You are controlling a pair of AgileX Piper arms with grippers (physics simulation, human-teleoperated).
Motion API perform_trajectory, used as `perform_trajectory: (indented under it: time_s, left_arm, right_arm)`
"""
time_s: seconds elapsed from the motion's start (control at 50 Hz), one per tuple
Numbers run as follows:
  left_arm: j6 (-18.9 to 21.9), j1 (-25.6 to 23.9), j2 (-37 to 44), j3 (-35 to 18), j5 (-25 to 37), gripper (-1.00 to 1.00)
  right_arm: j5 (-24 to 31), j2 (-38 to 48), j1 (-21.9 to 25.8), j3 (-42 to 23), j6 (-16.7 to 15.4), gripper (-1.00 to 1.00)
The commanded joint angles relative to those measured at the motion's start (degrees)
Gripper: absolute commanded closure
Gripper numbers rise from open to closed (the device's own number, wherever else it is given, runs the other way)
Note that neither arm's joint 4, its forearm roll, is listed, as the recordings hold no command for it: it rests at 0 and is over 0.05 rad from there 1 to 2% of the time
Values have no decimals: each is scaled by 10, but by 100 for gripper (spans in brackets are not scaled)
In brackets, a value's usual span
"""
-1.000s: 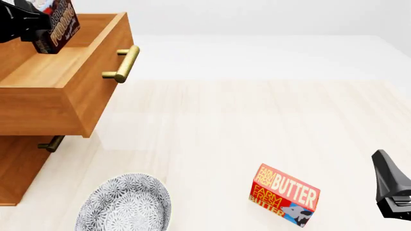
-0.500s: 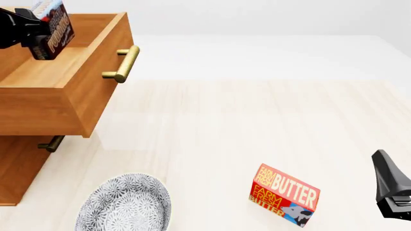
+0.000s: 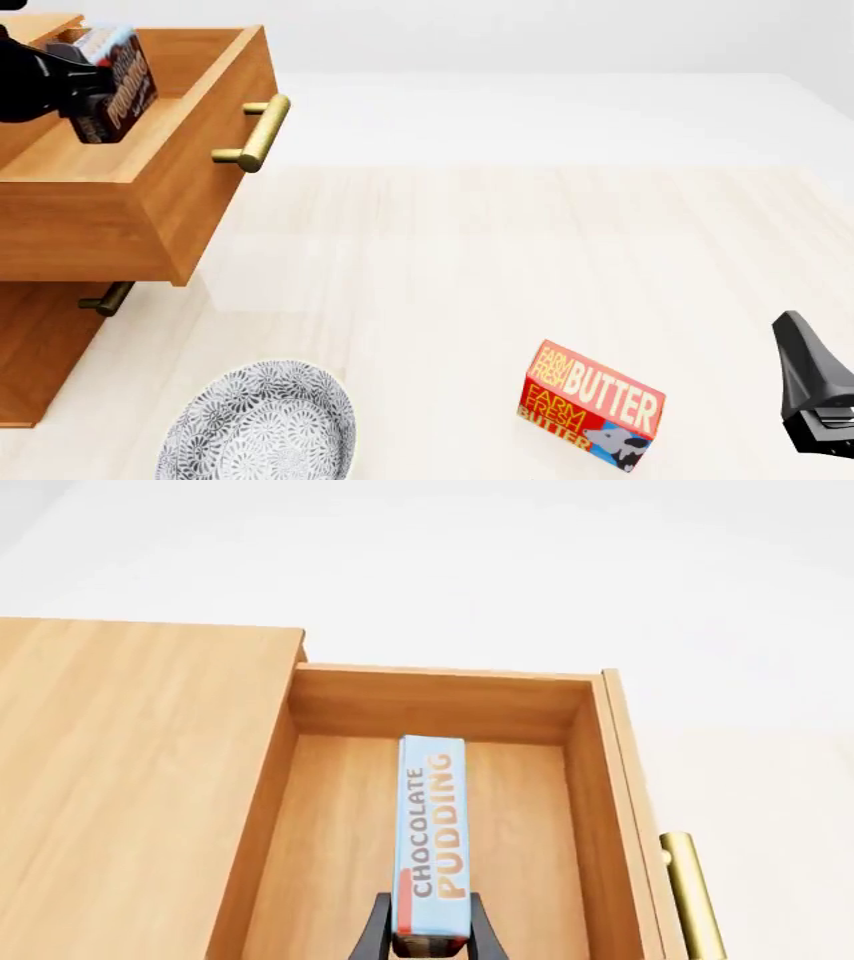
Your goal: Put the chocolate pudding in the top drawer of the cabinet and close it.
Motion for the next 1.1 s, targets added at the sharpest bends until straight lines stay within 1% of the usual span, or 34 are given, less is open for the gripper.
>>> perform_trajectory:
  time_s: [0.02,0.1,0.42,0.56,0.58,1.1]
  left_arm:
    - [3,3,9,10,-15,100]
    - [2,2,13,18,-21,100]
    - [3,2,11,16,-17,100]
    - [-5,-3,11,15,-16,100]
    - [-6,-6,11,15,-15,-100]
    - [-8,-9,-12,14,-6,-100]
  right_arm:
    - [0,0,0,0,0,-100]
    - [0,0,0,0,0,-100]
    - [0,0,0,0,0,-100]
    - [0,0,0,0,0,-100]
    - [0,0,0,0,0,-100]
    - [0,0,0,0,0,-100]
